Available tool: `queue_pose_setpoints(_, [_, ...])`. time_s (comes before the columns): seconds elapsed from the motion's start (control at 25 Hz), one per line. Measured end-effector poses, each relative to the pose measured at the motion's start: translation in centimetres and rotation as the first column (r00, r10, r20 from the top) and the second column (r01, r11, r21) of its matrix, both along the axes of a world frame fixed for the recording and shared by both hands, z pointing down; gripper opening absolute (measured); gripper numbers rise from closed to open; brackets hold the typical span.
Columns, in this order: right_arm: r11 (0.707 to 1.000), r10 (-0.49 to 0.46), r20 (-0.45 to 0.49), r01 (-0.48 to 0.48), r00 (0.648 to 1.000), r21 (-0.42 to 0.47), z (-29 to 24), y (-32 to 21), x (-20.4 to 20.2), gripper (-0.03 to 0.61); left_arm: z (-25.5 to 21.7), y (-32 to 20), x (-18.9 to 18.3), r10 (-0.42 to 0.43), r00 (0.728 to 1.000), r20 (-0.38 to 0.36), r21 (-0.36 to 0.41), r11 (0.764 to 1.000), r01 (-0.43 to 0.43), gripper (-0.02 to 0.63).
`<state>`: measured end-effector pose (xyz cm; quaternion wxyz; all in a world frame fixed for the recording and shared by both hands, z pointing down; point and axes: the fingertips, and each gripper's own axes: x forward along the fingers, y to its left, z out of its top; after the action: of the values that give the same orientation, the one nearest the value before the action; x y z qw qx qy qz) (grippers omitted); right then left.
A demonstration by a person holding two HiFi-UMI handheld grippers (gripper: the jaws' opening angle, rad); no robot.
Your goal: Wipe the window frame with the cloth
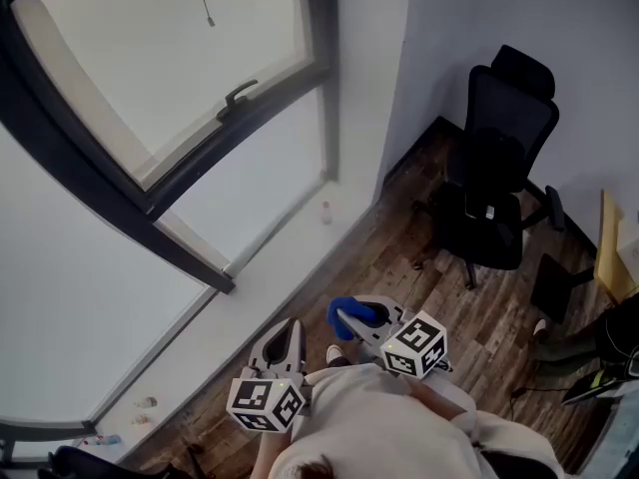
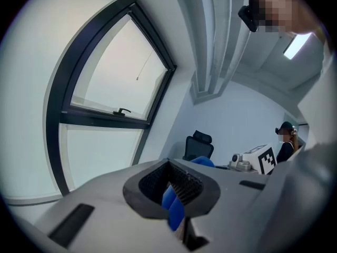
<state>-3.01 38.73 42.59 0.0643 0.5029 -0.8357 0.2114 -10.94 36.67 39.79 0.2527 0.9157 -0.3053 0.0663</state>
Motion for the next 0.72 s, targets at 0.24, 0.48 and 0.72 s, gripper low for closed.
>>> queue_pose_setpoints(0.24, [1.0,-0.002,0.044,0.001,0.999,0.013,-0.3,-0.4,-0.2,0.049,0.0,-0.3,0.0,0.007,1.0,0.004,0.002,1.0,-0.008,0.005])
queue_pose_setpoints(0.48, [1.0,-0.003,0.067,0.002,0.998,0.018,-0.3,-1.6,-1.0,0.049,0.1,-1.3,-0.8,-0.002,1.0,0.005,-0.002,1.0,0.002,0.005])
queue_pose_setpoints(0.72, [0.999,-0.026,0.051,0.027,0.998,-0.017,0.2,-2.4,-1.7,0.049,0.6,-2.6,-1.3,-0.013,1.0,0.005,-0.02,1.0,0.013,0.005])
